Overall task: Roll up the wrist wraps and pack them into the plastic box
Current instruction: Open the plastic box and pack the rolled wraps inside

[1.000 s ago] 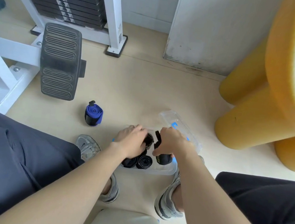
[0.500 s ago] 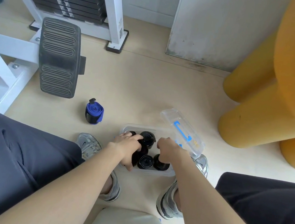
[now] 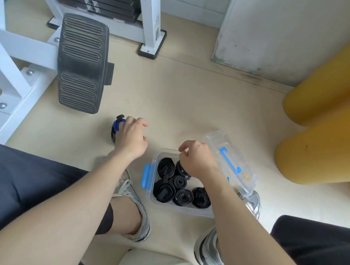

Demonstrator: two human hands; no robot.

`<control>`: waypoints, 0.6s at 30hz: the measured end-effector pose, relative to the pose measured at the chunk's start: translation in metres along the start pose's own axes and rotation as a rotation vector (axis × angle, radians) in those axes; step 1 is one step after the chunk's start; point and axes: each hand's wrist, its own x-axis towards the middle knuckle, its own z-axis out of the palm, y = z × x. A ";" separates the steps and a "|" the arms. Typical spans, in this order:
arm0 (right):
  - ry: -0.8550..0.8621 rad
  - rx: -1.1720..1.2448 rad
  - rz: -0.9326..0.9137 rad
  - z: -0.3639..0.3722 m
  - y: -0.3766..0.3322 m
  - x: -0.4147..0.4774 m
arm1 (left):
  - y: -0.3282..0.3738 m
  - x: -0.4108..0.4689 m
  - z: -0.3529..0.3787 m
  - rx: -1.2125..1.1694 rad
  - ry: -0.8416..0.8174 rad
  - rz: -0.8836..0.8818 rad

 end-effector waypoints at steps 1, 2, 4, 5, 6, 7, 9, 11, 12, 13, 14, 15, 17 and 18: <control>0.010 0.021 -0.013 0.003 -0.004 0.002 | -0.009 0.006 -0.002 0.062 -0.008 -0.020; 0.014 0.034 -0.022 0.007 -0.007 0.003 | -0.018 0.011 -0.002 0.102 -0.020 -0.033; 0.034 0.058 -0.028 0.014 -0.010 0.004 | -0.032 0.017 -0.001 0.158 -0.065 -0.045; 0.053 0.073 -0.024 0.017 -0.010 0.004 | -0.039 0.019 0.001 0.183 -0.101 -0.052; 0.078 0.088 -0.021 0.020 -0.011 0.006 | -0.045 0.022 0.004 0.208 -0.135 -0.068; 0.108 0.106 -0.020 0.022 -0.010 0.007 | -0.050 0.024 0.006 0.225 -0.147 -0.091; 0.155 0.156 -0.014 0.025 -0.009 0.012 | -0.058 0.029 0.009 0.243 -0.111 -0.127; 0.174 0.179 -0.012 0.025 -0.007 0.017 | -0.060 0.033 0.011 0.262 -0.082 -0.142; 0.178 0.185 -0.011 0.025 -0.005 0.018 | -0.061 0.034 0.012 0.241 -0.075 -0.160; 0.180 0.196 -0.010 0.025 -0.003 0.020 | -0.060 0.035 0.013 0.182 -0.076 -0.191; 0.179 0.213 -0.008 0.025 -0.002 0.021 | -0.059 0.035 0.013 0.108 -0.077 -0.216; 0.176 0.229 -0.008 0.025 -0.002 0.021 | -0.058 0.034 0.015 0.062 -0.072 -0.224; 0.161 0.253 -0.008 0.024 -0.001 0.022 | -0.060 0.029 0.018 0.079 -0.081 -0.211; 0.147 0.262 -0.006 0.022 0.000 0.023 | -0.062 0.026 0.020 0.113 -0.104 -0.185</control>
